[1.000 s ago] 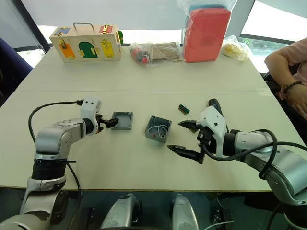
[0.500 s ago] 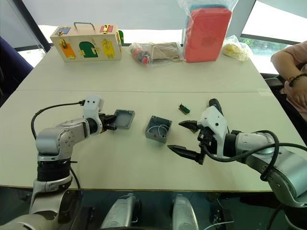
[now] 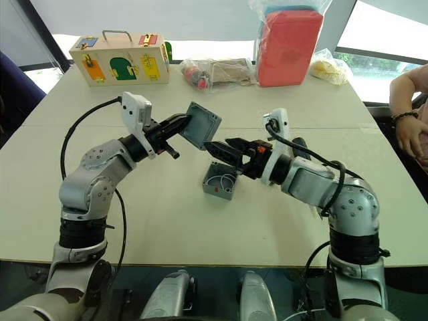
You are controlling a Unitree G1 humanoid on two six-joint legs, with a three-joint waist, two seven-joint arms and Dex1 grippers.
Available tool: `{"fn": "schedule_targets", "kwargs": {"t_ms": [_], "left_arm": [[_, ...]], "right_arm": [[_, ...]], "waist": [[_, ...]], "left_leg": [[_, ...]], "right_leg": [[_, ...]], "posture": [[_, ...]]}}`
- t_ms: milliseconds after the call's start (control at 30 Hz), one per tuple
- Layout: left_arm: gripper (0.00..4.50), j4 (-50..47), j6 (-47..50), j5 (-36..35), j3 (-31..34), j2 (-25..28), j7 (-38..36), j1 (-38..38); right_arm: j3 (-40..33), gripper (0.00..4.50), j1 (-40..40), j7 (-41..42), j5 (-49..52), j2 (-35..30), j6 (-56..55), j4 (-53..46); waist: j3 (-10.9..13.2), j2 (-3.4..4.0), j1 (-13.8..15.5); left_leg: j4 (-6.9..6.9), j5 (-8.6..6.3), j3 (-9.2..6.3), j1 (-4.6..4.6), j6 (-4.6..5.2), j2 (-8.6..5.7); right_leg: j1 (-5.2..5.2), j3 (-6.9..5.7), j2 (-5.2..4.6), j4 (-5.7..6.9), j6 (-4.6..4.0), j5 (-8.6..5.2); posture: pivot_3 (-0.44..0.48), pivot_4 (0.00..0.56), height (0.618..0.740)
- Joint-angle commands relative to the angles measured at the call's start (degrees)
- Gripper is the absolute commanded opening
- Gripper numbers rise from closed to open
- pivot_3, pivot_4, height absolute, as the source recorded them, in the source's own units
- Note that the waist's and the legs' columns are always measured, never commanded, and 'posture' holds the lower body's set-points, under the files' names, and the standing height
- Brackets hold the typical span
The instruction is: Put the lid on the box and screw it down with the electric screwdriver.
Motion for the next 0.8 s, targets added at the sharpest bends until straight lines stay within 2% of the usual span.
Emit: {"fn": "schedule_targets", "kwargs": {"t_ms": [33, 333, 400, 433, 533, 733, 767, 800], "left_arm": [[0.06, -1.57, -2.02, -1.03, -0.40, 0.02, 0.16, 0.05], [0.06, -2.62, -2.88, -0.96, -1.93, 0.23, 0.58, 1.26], [0.00, -2.52, -3.02, -0.87, -2.12, 0.24, 0.68, 1.34], [0.00, -2.43, -3.04, -0.87, -2.12, 0.29, 0.68, 1.37], [0.00, -2.28, -3.07, -0.87, -2.13, 0.39, 0.67, 1.38], [0.00, -2.13, -2.61, -1.27, -2.20, 1.07, 0.25, 1.67], [0.00, -2.11, -2.48, -1.41, -2.29, 1.52, -0.06, 1.81], [0.00, -2.07, -2.34, -1.50, -2.32, 1.92, -0.22, 1.89]], "right_arm": [[0.73, 4.50, -1.71, -3.48, 2.84, 1.71, -1.32, -0.15], [2.42, 4.50, -2.41, -5.75, 3.00, 3.86, -2.93, 0.19], [2.55, 3.98, -2.58, -5.81, 2.93, 4.02, -3.16, 0.27], [2.56, 3.88, -2.62, -5.96, 2.97, 4.12, -3.29, 0.30], [2.87, 2.89, -2.42, -5.95, 2.80, 4.19, -3.51, -0.11], [2.89, 0.61, -2.37, -5.73, 2.63, 3.83, -3.76, -0.62], [2.87, 0.28, -2.45, -5.51, 2.28, 3.58, -3.79, -0.79], [2.84, 0.19, -2.53, -5.22, 1.88, 3.34, -3.87, -0.97]], "waist": [[0.00, 0.00, -0.06], [0.00, 0.01, -0.16], [0.01, 0.01, -0.18], [0.01, 0.01, -0.18], [0.01, 0.01, -0.17], [0.01, 0.00, -0.17], [0.01, 0.02, -0.20], [0.01, 0.03, -0.22]], "left_leg": [[0.00, 0.00, 0.00, 0.00, 0.00, -0.01], [0.00, 0.00, -0.01, -0.01, 0.01, 0.00], [-0.01, 0.00, -0.01, -0.01, 0.01, 0.00], [-0.01, 0.00, -0.01, -0.01, 0.01, 0.00], [-0.01, 0.00, -0.01, -0.01, 0.01, 0.00], [-0.01, 0.00, -0.01, -0.01, 0.01, 0.03], [-0.01, 0.00, -0.02, -0.02, 0.01, 0.03], [-0.01, 0.00, -0.01, -0.02, 0.01, 0.03]], "right_leg": [[0.00, 0.00, 0.00, 0.00, 0.00, 0.00], [-0.06, 0.00, 0.05, 0.05, 0.01, 0.00], [-0.06, 0.00, 0.05, 0.05, 0.01, 0.00], [-0.06, 0.00, 0.06, 0.05, 0.01, 0.00], [-0.07, 0.00, 0.06, 0.05, 0.01, 0.00], [-0.07, 0.00, 0.06, 0.04, 0.01, 0.00], [-0.07, 0.00, 0.06, 0.04, 0.01, 0.00], [-0.07, 0.00, 0.06, 0.04, 0.01, 0.00]], "posture": [[0.000, 0.150, 0.730], [0.000, 0.150, 0.730], [0.000, 0.150, 0.730], [0.000, 0.150, 0.730], [0.000, 0.150, 0.730], [0.000, 0.150, 0.730], [0.000, 0.150, 0.730], [0.000, 0.150, 0.730]]}}
